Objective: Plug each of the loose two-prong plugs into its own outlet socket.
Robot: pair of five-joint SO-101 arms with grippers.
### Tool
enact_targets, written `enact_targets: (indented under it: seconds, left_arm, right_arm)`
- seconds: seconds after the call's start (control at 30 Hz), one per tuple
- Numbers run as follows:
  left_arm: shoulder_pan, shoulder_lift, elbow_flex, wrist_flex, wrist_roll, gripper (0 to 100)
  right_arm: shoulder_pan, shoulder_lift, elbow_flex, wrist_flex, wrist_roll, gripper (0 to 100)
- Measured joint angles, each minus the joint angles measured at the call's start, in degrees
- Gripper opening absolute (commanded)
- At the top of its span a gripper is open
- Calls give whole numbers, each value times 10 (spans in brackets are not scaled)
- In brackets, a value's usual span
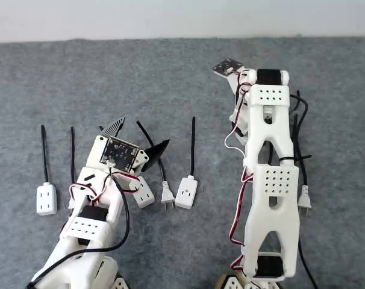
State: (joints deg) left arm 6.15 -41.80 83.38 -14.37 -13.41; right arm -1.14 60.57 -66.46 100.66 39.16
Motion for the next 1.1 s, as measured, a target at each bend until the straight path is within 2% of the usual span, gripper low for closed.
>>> enact_targets:
  seconds: [0.5, 1.1]
  left_arm:
    - [0, 0, 0, 0, 0, 412]
    - [0, 0, 0, 0, 0, 412]
  right_arm:
    - [10, 19, -18, 0, 1, 192]
    - [165, 49, -22, -48, 37, 193]
